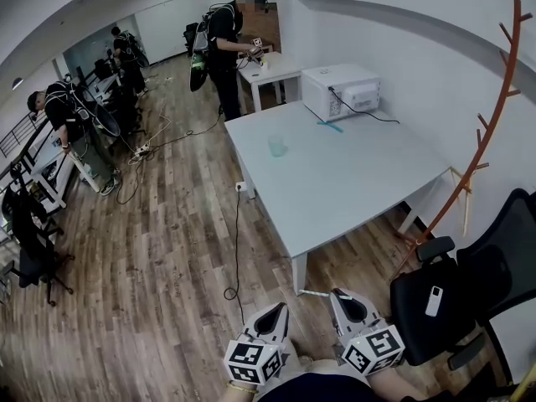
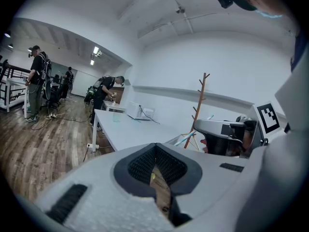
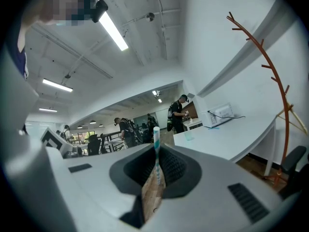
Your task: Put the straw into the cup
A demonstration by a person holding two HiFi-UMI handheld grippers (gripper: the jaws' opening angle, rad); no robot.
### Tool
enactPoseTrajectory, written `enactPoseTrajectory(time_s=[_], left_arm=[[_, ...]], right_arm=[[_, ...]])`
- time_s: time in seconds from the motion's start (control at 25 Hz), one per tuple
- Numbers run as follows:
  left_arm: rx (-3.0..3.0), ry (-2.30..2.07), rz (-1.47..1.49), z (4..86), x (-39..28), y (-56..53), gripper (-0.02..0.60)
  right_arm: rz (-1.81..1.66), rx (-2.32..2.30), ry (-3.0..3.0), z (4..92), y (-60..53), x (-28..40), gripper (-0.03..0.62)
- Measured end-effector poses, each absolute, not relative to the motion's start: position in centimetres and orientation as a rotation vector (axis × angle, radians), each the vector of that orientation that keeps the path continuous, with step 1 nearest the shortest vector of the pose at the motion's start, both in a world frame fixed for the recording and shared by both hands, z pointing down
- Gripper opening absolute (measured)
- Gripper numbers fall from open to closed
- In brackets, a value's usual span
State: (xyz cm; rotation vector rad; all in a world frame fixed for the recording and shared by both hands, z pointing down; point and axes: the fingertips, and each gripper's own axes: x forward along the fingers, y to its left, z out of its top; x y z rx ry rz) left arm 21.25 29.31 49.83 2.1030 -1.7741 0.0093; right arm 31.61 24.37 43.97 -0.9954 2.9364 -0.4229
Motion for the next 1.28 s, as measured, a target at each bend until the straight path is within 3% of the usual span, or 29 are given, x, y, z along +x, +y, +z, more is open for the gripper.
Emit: enactPoseTrajectory(time_s=[0.48, 1.28], left_arm=[[2.095, -1.779, 0.011, 50.2, 18.2, 25.5, 0.018], [2.138, -1.731, 0.013, 50.0, 7.8, 15.4, 0.018]], right_arm=[[-0.426, -0.974, 2.943, 44.1, 20.6, 28.3, 0.041], [-0.414, -1.011, 2.948, 44.1, 11.4, 17.8, 0.041]])
